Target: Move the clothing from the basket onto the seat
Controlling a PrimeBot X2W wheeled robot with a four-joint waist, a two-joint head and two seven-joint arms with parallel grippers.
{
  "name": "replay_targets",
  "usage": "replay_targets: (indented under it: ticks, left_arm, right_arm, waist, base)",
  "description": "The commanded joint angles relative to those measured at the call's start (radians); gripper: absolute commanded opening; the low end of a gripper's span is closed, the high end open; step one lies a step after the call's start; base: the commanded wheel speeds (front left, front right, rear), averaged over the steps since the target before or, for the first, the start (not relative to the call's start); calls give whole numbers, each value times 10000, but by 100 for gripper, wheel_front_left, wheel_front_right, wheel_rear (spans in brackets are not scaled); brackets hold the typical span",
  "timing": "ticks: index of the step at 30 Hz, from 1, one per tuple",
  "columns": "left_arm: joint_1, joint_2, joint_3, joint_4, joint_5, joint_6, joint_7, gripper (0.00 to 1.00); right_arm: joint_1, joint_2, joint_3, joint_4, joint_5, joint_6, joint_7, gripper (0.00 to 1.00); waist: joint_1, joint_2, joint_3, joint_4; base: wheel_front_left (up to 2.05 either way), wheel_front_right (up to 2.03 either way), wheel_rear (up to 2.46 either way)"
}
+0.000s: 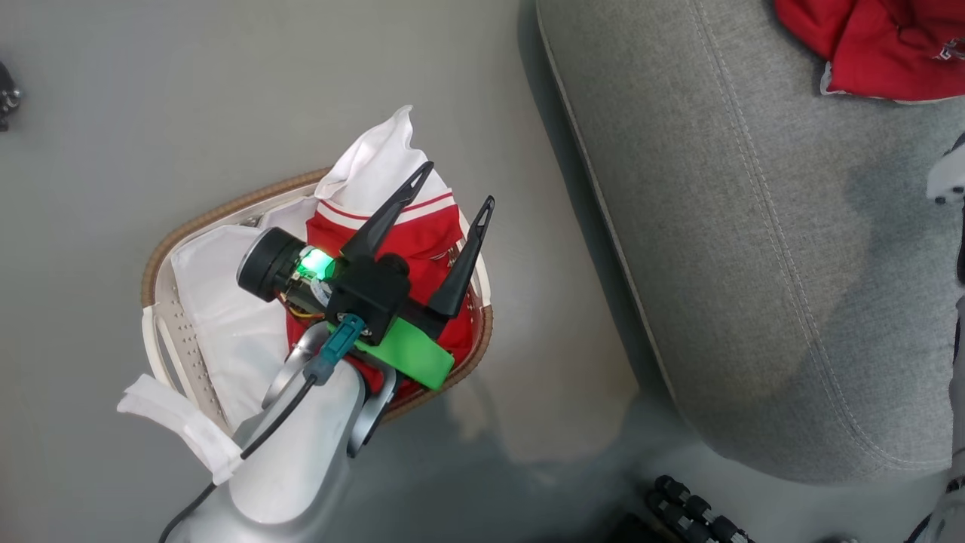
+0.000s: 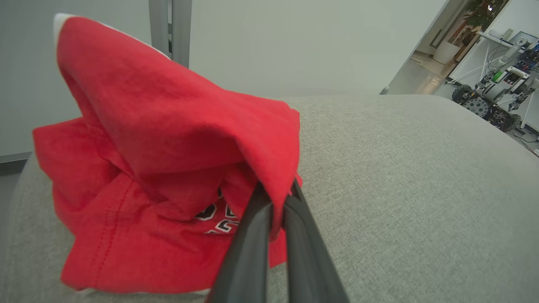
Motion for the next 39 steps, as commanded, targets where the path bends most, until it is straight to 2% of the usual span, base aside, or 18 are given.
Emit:
replay_targets:
  ticks: [1,2,3,4,15,21,27,34,39]
  left_arm:
    - [96,16,37,29,-132,-46,5,100]
    - [202,-16,76,58,-141,-46,5,100]
    - [275,-29,105,95,-160,-46,5,100]
    - [345,-56,141,128,-167,-46,5,100]
    - [1340,-402,619,240,-304,-41,5,100]
    - [1886,-609,970,314,-324,42,5,100]
    - [2413,-669,1680,472,-379,317,6,100]
    - [2885,-706,2685,720,-343,574,6,100]
    - [3231,-724,3340,794,-306,708,6,100]
  right_arm:
    - [389,54,-257,-44,-78,-12,-23,5]
    - [694,138,-405,-89,-112,-12,-23,42]
    - [882,181,-504,-140,-112,-12,-21,63]
    - [1153,250,-581,-187,-82,-12,-21,100]
    - [3322,427,4,-1058,210,-10,-21,100]
    - [3861,384,866,-1909,782,-10,-23,100]
    - [4203,772,2008,-2673,1273,-12,-21,100]
    - [4361,1204,3171,-2655,1536,-10,-21,100]
    - [4487,1378,3613,-2528,1617,-10,-21,100]
  waist:
    - [-2,-1,-262,4]
    - [-2,-1,-397,-27]
    - [-2,-1,-521,-53]
    - [-2,-1,-697,-87]
    - [-2,-1,-2536,-63]
    - [-2,-1,-3366,388]
    - [-2,-1,-3925,898]
    - [-2,-1,-4318,1538]
    - [-2,-1,-4619,1985]
  base:
    - [0,0,0]
    - [0,0,0]
    - [0,0,0]
    - [0,0,0]
    - [0,0,0]
    - [0,0,0]
    - [0,0,0]
    - [0,0,0]
    - [0,0,0]
